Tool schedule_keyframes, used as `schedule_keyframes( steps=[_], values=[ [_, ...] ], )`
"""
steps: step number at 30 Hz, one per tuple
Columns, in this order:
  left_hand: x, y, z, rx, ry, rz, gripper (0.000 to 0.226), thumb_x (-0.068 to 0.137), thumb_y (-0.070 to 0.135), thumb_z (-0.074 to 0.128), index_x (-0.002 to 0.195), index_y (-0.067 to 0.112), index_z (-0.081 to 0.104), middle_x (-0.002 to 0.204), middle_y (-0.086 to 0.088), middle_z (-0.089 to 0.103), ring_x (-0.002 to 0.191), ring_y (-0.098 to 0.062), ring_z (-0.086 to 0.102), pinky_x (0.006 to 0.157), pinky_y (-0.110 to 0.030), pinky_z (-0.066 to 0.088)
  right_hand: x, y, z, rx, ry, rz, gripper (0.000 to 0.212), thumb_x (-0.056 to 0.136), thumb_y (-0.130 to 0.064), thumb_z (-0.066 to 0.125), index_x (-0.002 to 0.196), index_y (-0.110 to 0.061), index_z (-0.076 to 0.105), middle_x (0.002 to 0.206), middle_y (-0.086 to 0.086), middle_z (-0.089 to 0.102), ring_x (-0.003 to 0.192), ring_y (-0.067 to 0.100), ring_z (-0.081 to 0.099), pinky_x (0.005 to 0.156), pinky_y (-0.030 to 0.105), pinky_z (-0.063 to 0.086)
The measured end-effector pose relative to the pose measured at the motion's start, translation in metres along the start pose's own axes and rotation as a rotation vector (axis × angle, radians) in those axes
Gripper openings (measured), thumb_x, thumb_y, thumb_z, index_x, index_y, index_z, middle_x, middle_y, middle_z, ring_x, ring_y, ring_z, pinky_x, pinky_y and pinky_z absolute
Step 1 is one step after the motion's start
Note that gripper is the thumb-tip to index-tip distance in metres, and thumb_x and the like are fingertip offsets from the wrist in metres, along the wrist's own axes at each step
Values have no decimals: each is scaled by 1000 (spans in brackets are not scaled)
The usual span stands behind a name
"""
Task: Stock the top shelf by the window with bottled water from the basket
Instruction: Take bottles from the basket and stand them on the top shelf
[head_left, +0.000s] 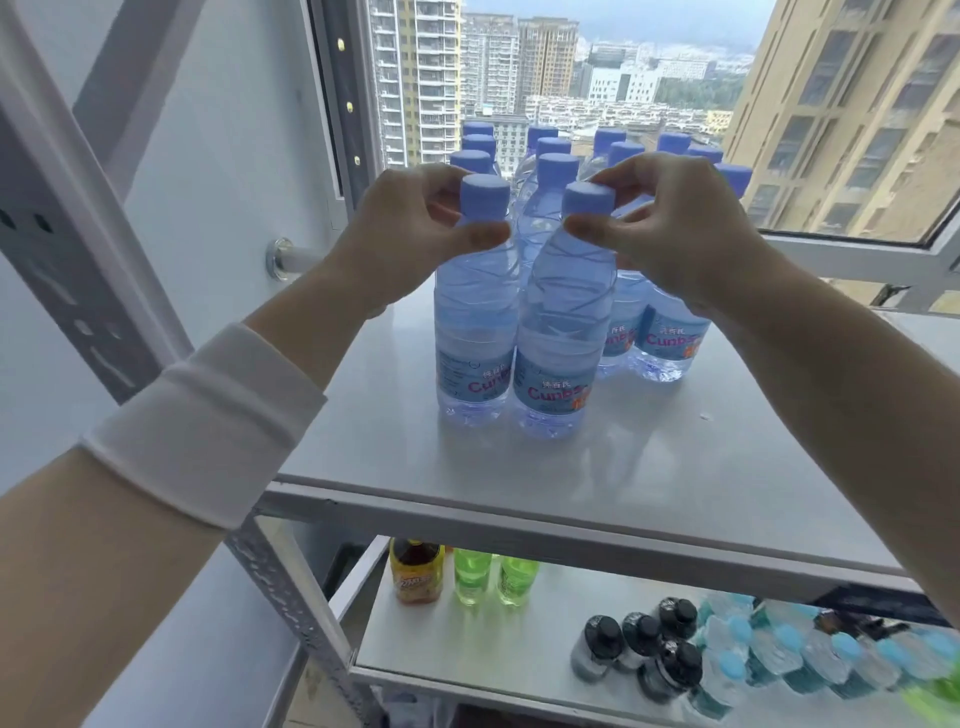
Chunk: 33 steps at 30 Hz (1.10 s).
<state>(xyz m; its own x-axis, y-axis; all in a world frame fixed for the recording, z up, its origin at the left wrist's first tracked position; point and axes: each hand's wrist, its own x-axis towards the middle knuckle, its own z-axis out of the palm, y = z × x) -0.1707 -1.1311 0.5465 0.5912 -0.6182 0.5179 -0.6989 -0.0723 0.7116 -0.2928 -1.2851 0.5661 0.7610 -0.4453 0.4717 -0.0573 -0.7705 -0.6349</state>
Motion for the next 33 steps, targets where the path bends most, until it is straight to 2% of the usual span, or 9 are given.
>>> schedule_keyframes(
  steps=[5, 7, 13, 17, 22, 24, 27, 30, 33],
  values=[
    [11, -8, -5, -131, -66, -43, 35, 73, 13, 74, 105, 19, 61, 68, 25, 68, 65, 11, 60, 67, -7, 47, 10, 4, 3, 15, -5, -6, 45, 75, -28, 74, 113, -9, 61, 98, 3, 61, 86, 17, 57, 89, 43, 51],
    [13, -10, -7, -174, -81, -62, 35, 71, 15, 74, 104, 19, 61, 71, 26, 69, 70, 8, 61, 69, -10, 50, 14, 5, 4, 26, -4, 11, 44, 75, -27, 74, 113, -8, 61, 96, 2, 60, 84, 16, 56, 88, 42, 52],
    [13, -8, -11, -191, -171, -128, 31, 78, 12, 68, 106, 19, 56, 96, 4, 63, 86, -7, 59, 77, -16, 51, 14, 9, 10, 32, 15, -5, 43, 76, -29, 73, 113, -10, 59, 95, 1, 59, 86, 18, 57, 90, 42, 50],
    [9, -3, -9, -143, -167, -158, 33, 77, 22, 70, 107, 21, 55, 103, -3, 62, 89, -10, 59, 78, -19, 50, 11, 10, 8, 51, -15, 6, 46, 75, -33, 73, 115, -15, 58, 96, 2, 62, 90, 20, 60, 89, 47, 50],
    [4, -1, -3, -69, -30, -89, 31, 77, 24, 72, 104, 21, 59, 86, 10, 61, 73, 1, 59, 75, -16, 49, 6, 11, 8, 89, -50, 62, 53, 72, -35, 75, 119, -21, 55, 102, 6, 62, 102, 24, 60, 83, 49, 54],
    [5, -1, -2, -37, -17, -53, 32, 79, 19, 70, 109, 15, 60, 82, 13, 59, 62, 11, 56, 68, -8, 47, 5, 10, 8, 124, -36, 85, 51, 72, -32, 76, 117, -21, 56, 103, 8, 62, 101, 26, 61, 77, 49, 56],
    [5, -1, -2, -57, -26, -30, 36, 81, 13, 68, 116, 9, 58, 84, 12, 58, 61, 16, 56, 68, -4, 47, 4, 8, 7, 155, -38, 118, 48, 73, -29, 76, 116, -19, 56, 103, 10, 61, 100, 27, 62, 73, 48, 58],
    [6, -1, -2, -112, -54, -59, 35, 81, 10, 66, 115, 11, 56, 89, 10, 60, 72, 7, 60, 76, -10, 49, 3, 5, 7, 182, -28, 138, 44, 74, -25, 75, 114, -20, 57, 92, 3, 59, 99, 28, 63, 73, 49, 57],
    [8, -1, -2, -122, -73, -72, 32, 81, 9, 67, 110, 16, 56, 93, 6, 61, 88, -12, 60, 88, -21, 50, 3, 5, 8, 176, 0, 139, 43, 74, -26, 75, 113, -20, 58, 82, -6, 56, 97, 25, 62, 73, 49, 57]
  ],
)
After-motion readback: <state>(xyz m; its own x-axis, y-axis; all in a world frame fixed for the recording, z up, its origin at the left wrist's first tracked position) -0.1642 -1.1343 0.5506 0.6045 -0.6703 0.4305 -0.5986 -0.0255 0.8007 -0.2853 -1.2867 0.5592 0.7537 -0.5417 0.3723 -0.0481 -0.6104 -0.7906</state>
